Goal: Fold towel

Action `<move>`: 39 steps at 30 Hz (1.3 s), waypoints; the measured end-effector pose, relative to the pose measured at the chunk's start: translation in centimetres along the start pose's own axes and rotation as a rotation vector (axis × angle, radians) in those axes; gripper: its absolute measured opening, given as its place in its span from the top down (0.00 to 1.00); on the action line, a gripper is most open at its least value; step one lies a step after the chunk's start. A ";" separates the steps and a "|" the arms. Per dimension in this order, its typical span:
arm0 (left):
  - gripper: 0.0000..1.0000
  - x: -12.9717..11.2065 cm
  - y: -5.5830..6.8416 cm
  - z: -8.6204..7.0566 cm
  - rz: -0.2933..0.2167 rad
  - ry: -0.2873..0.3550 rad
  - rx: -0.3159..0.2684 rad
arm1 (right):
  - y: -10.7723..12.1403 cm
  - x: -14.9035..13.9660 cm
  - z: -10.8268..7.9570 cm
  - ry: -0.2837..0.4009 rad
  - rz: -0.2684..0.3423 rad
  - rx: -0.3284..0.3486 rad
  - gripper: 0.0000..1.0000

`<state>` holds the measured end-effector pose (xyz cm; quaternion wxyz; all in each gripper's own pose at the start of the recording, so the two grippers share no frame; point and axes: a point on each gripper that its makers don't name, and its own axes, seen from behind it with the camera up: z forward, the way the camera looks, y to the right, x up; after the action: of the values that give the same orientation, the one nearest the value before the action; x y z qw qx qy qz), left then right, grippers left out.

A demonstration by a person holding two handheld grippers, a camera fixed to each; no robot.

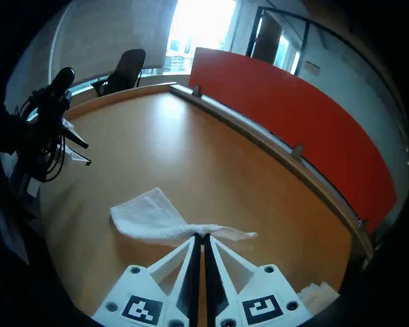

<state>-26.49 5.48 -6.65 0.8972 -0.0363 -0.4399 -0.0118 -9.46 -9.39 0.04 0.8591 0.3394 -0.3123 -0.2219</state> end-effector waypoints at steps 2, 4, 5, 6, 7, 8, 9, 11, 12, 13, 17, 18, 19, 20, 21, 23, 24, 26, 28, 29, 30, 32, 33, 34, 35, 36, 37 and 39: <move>0.02 0.0 0.1 0.0 0.000 0.000 0.000 | 0.0 -0.1 0.0 -0.001 -0.004 0.002 0.96; 0.02 0.0 0.2 0.0 0.000 0.000 -0.001 | -0.1 -0.1 0.1 -0.001 -0.007 0.004 0.96; 0.03 0.0 0.2 0.0 -0.001 0.000 -0.002 | -0.2 -0.1 0.1 -0.001 -0.008 0.006 0.96; 0.02 0.0 0.2 0.0 -0.001 0.000 -0.002 | -0.3 -0.1 0.1 -0.002 -0.010 0.007 0.96; 0.02 0.0 0.3 0.0 -0.001 0.001 -0.003 | -0.3 -0.1 0.1 -0.001 -0.011 0.008 0.96; 0.02 0.0 0.3 0.0 -0.001 0.001 -0.003 | -0.4 -0.1 0.2 -0.001 -0.012 0.010 0.96; 0.02 0.0 0.3 0.0 -0.001 0.001 -0.003 | -0.5 -0.1 0.2 -0.001 -0.012 0.011 0.96; 0.02 0.0 0.3 -0.1 -0.001 0.002 -0.003 | -0.7 -0.1 0.2 0.000 -0.013 0.015 0.96; 0.02 0.0 0.3 -0.1 -0.001 0.002 -0.003 | -0.8 -0.1 0.3 0.000 -0.014 0.017 0.96; 0.02 0.0 0.3 -0.1 -0.002 0.002 -0.003 | -0.9 0.0 0.3 0.001 -0.015 0.021 0.96; 0.03 0.1 0.4 -0.1 -0.005 0.004 -0.004 | -1.6 0.1 0.6 0.002 -0.020 0.034 0.96; 0.02 0.1 0.4 -0.1 -0.006 0.004 -0.004 | -1.8 0.2 0.7 0.002 -0.022 0.037 0.96; 0.02 0.1 0.4 -0.1 -0.006 0.005 -0.004 | -2.0 0.2 0.8 0.003 -0.023 0.041 0.96; 0.02 0.1 0.4 -0.1 -0.006 0.005 -0.003 | -2.2 0.2 0.9 0.003 -0.025 0.046 0.96; 0.02 0.2 0.4 -0.1 -0.006 0.006 -0.003 | -2.4 0.3 1.1 0.003 -0.027 0.050 0.96; 0.02 0.2 0.4 -0.1 -0.006 0.008 -0.003 | -2.9 0.4 1.3 0.003 -0.030 0.059 0.96; 0.02 0.3 0.4 -0.1 -0.006 0.009 -0.003 | -3.1 0.4 1.5 0.004 -0.031 0.064 0.96; 0.02 0.4 0.5 -0.1 -0.006 0.010 -0.006 | -3.6 0.5 1.8 0.004 -0.033 0.073 0.96; 0.02 0.5 0.6 -0.1 -0.006 0.012 -0.007 | -4.1 0.6 2.2 0.003 -0.036 0.085 0.96; 0.02 0.5 0.6 -0.1 -0.006 0.014 -0.008 | -4.4 0.6 2.4 0.003 -0.037 0.091 0.96; 0.02 0.6 0.7 -0.1 -0.005 0.015 -0.008 | -4.7 0.6 2.6 0.001 -0.038 0.098 0.96; 0.02 0.7 0.7 -0.1 -0.005 0.016 -0.010 | -5.4 0.4 3.0 -0.004 -0.041 0.110 0.96; 0.02 0.7 0.8 -0.2 -0.006 0.017 -0.011 | -5.7 0.4 3.3 -0.007 -0.042 0.118 0.96; 0.02 0.7 0.8 -0.2 -0.006 0.017 -0.011 | -6.1 0.3 3.5 -0.009 -0.043 0.125 0.96; 0.02 0.7 0.8 -0.2 -0.007 0.018 -0.011 | -6.4 0.2 3.7 -0.012 -0.043 0.132 0.96; 0.02 0.7 0.8 -0.2 -0.008 0.018 -0.012 | -6.9 0.1 3.9 -0.015 -0.044 0.140 0.96; 0.02 0.7 0.8 -0.2 -0.008 0.018 -0.012 | -7.2 0.1 4.1 -0.017 -0.044 0.147 0.96; 0.02 0.6 0.8 -0.2 -0.009 0.018 -0.012 | -8.0 -0.1 4.5 -0.023 -0.045 0.162 0.96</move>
<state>-25.92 6.30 -6.31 0.9008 -0.0395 -0.4319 -0.0188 -13.96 -16.71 -3.16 0.8200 0.4122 -0.3313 -0.2190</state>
